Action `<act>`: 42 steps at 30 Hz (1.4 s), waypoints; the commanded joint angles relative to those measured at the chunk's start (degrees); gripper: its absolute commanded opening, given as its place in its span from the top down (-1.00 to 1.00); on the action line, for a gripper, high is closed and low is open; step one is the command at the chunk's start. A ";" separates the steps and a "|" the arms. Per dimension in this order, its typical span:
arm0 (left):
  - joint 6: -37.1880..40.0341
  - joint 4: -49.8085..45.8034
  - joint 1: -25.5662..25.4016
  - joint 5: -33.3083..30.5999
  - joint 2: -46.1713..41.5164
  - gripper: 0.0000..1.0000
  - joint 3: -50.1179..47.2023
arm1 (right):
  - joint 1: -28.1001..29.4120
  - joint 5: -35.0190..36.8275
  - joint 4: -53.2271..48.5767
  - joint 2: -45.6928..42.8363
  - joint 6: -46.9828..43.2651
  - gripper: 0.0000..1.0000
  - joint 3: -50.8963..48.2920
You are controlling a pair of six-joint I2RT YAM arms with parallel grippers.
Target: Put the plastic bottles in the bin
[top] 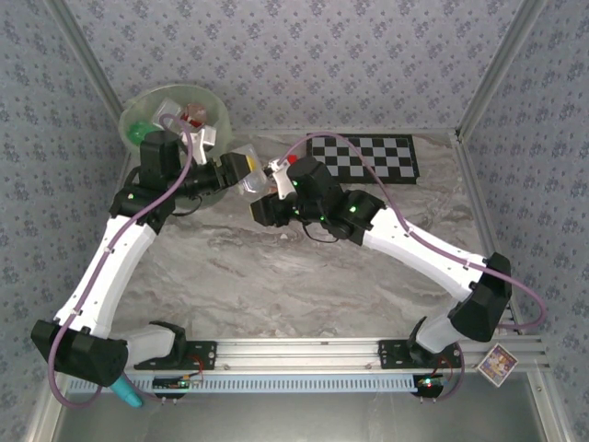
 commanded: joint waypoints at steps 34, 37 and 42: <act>20.23 -35.75 17.52 -31.75 23.51 0.00 54.30 | -11.76 0.71 8.03 -17.29 1.79 -0.99 -18.68; 24.29 -38.41 15.87 -39.63 27.40 0.00 61.14 | -13.59 -0.86 7.17 -16.77 1.20 -0.99 -17.97; 28.32 -39.72 13.79 -48.44 32.74 0.00 67.16 | -15.80 -2.66 5.09 -15.40 0.17 -0.99 -16.33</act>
